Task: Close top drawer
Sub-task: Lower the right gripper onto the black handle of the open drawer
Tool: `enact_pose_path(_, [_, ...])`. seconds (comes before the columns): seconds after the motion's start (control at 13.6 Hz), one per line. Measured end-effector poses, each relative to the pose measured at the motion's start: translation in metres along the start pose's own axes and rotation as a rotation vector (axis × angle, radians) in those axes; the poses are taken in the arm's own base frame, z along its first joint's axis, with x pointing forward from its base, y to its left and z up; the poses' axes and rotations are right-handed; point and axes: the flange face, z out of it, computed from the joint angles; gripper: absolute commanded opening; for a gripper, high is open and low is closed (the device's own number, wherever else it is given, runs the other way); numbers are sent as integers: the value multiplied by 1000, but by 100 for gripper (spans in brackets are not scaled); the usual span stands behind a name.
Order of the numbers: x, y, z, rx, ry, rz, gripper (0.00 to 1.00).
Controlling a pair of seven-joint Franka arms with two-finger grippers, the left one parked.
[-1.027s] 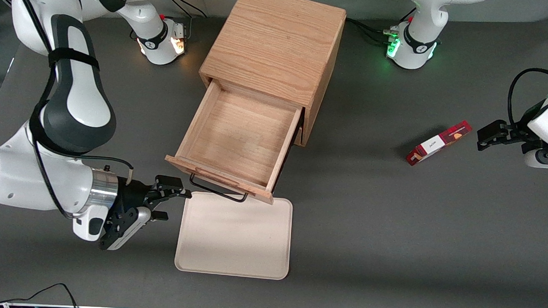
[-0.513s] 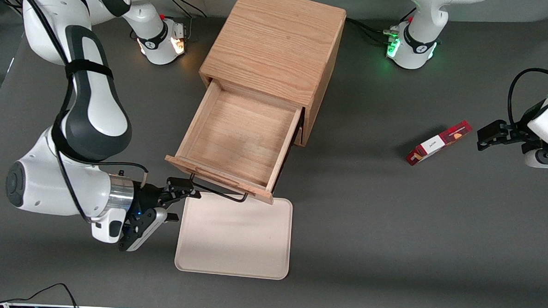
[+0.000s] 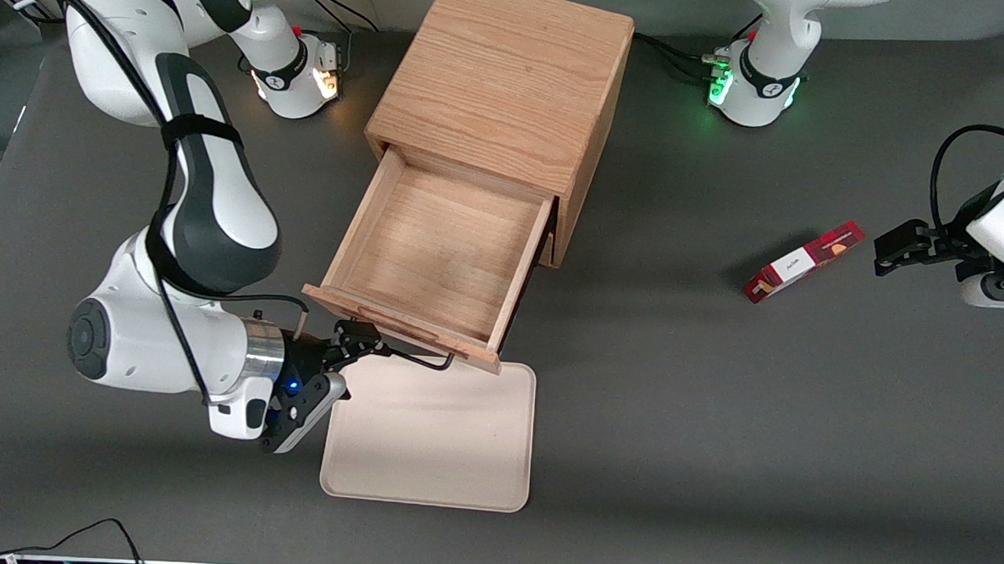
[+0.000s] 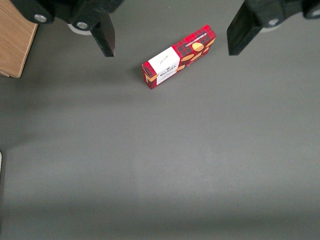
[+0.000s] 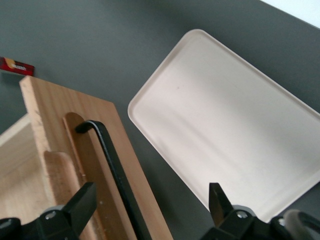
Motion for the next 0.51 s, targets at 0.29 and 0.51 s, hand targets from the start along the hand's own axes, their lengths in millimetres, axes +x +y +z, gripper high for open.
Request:
enact_pose_path(0.29, [-2, 6, 14, -34, -38, -22, 100])
enact_pose_path(0.51, [-4, 8, 23, -36, -54, -22, 100])
